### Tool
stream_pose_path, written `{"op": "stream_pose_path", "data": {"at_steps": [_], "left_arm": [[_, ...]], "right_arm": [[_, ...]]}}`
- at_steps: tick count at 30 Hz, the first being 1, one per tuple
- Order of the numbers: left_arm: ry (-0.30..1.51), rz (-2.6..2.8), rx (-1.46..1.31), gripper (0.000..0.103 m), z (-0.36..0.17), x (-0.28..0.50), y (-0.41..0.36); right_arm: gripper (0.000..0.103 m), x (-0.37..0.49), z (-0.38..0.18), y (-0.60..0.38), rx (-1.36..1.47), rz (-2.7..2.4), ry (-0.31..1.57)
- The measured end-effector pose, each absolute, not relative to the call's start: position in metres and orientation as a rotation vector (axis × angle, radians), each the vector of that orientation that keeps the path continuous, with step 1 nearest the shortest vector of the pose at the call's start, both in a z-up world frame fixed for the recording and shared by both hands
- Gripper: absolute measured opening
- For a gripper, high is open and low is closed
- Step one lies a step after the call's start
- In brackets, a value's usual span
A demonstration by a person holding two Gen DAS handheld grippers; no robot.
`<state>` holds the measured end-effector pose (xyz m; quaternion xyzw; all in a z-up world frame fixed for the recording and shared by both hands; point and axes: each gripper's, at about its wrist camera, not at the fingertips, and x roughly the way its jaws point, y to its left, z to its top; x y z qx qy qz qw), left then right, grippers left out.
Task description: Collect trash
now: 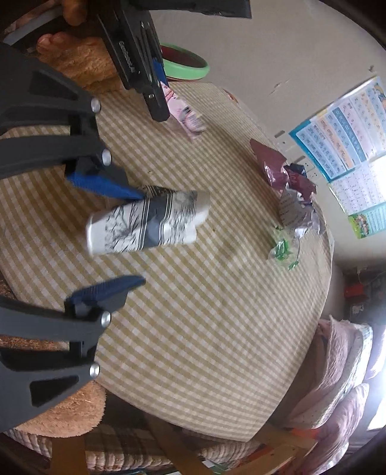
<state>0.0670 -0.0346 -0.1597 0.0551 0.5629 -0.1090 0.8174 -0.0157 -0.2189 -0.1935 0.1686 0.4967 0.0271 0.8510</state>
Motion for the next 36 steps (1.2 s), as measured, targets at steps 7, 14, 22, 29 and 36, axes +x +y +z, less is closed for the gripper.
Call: {"op": "stream_pose_path", "data": {"at_steps": [7, 14, 22, 29, 36], "left_arm": [[1.2, -0.232, 0.123, 0.051, -0.158, 0.067, -0.036], [1.206, -0.223, 0.158, 0.052, -0.166, 0.071, -0.042], [1.196, -0.228, 0.115, 0.059, -0.155, 0.062, -0.038], [1.243, -0.234, 0.088, 0.062, -0.162, 0.052, -0.039], [1.287, -0.248, 0.104, 0.062, -0.181, 0.052, -0.047]], "right_arm": [[0.06, -0.018, -0.192, -0.226, 0.399, 0.061, 1.032], [0.06, -0.018, -0.192, -0.223, 0.386, 0.069, 1.032], [0.06, -0.016, -0.195, -0.218, 0.372, 0.08, 1.04], [0.045, -0.015, -0.196, -0.209, 0.337, 0.112, 1.05], [0.044, -0.016, -0.197, -0.209, 0.339, 0.116, 1.046]]}}
